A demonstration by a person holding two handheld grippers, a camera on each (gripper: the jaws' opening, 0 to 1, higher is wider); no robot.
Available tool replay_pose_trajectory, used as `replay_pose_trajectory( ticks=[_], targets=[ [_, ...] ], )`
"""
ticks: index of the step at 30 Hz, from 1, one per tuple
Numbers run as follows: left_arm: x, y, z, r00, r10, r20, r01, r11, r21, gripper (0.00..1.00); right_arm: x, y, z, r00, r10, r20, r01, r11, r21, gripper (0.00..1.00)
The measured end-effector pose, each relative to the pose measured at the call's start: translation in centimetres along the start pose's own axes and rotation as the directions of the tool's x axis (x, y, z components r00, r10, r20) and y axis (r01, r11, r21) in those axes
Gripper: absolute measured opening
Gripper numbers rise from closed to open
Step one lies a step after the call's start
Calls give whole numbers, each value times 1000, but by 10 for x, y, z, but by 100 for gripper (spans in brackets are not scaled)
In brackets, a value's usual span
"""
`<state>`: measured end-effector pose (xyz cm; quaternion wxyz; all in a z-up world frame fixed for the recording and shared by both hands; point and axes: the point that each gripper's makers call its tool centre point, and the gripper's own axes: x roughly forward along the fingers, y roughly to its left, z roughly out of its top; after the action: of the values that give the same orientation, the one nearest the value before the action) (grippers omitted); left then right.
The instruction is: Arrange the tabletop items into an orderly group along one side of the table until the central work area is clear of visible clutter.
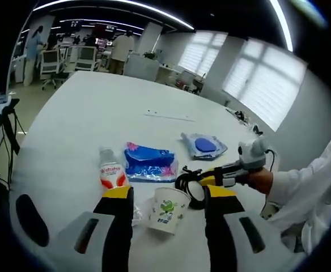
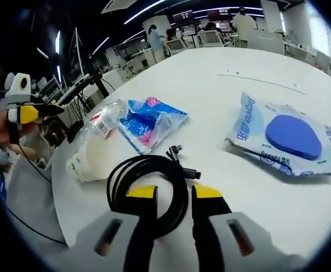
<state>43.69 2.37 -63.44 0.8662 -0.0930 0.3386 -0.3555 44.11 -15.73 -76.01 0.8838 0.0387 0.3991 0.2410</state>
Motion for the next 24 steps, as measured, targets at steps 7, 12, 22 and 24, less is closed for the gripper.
replay_pose_trajectory(
  ticks=[7,12,22,24],
  targets=[
    [4,-1,-2,1000,-9,-2,9,1000,-3,49,2,-3,-2,999,-29,-21,28,998,-62,16],
    [6,-2,-3,1000,-14,-4,14,1000,-5,49,2,-7,-2,999,-47,-18,45,996,-77,11],
    [9,-5,-5,1000,-20,-17,20,1000,0,48,3,-6,0,998,-56,-11,54,994,-91,5],
    [10,-7,-6,999,-23,-22,23,1000,5,48,2,-6,0,998,-55,-11,54,994,-92,4]
  ],
)
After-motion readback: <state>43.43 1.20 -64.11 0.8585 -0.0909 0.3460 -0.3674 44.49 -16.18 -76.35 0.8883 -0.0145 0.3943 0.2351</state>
